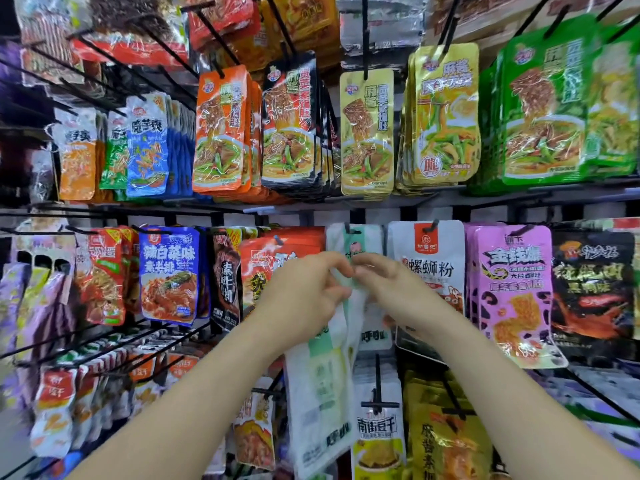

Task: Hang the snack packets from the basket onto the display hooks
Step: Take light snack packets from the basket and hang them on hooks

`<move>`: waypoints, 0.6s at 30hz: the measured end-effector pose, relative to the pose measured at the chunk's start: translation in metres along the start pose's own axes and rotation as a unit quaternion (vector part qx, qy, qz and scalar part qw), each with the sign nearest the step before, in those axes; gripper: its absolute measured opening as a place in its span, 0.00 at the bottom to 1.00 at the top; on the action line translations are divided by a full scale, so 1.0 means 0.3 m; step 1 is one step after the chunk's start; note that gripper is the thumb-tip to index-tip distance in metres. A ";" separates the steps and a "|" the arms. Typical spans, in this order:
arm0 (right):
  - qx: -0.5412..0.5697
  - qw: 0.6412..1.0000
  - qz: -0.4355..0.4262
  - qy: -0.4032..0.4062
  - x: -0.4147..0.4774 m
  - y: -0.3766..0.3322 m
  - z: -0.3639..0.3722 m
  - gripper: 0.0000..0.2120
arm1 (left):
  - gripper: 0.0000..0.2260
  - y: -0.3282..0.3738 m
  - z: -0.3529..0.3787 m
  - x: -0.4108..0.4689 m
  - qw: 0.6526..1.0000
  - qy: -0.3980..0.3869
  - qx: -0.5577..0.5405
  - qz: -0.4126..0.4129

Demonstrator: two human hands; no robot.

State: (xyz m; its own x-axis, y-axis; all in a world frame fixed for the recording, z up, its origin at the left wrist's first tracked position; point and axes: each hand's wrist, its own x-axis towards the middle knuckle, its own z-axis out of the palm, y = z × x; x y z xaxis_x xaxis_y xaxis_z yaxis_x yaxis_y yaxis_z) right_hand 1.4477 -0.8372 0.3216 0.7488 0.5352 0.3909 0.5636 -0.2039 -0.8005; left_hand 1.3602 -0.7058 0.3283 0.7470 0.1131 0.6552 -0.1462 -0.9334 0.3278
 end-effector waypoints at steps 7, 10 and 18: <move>0.172 0.979 -0.034 -0.108 -0.200 -0.049 0.033 0.12 | 0.07 0.015 -0.128 -0.128 0.971 0.045 -0.234 -0.009; 0.166 0.980 -0.092 -0.062 -0.252 -0.068 0.091 0.19 | 0.09 0.010 -0.144 -0.174 0.962 0.061 -0.266 -0.016; 0.173 0.976 -0.134 -0.008 -0.343 -0.084 0.149 0.22 | 0.07 -0.005 -0.185 -0.267 0.941 0.145 -0.299 -0.069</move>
State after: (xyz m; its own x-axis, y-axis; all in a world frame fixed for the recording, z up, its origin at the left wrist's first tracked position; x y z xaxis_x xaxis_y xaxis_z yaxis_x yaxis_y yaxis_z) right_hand 1.3409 -0.8504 0.2812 0.5838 0.5449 0.6019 0.5851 0.2317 -0.7772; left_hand 1.2647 -0.6946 0.3132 0.5901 0.3875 0.7083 -0.4650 -0.5541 0.6905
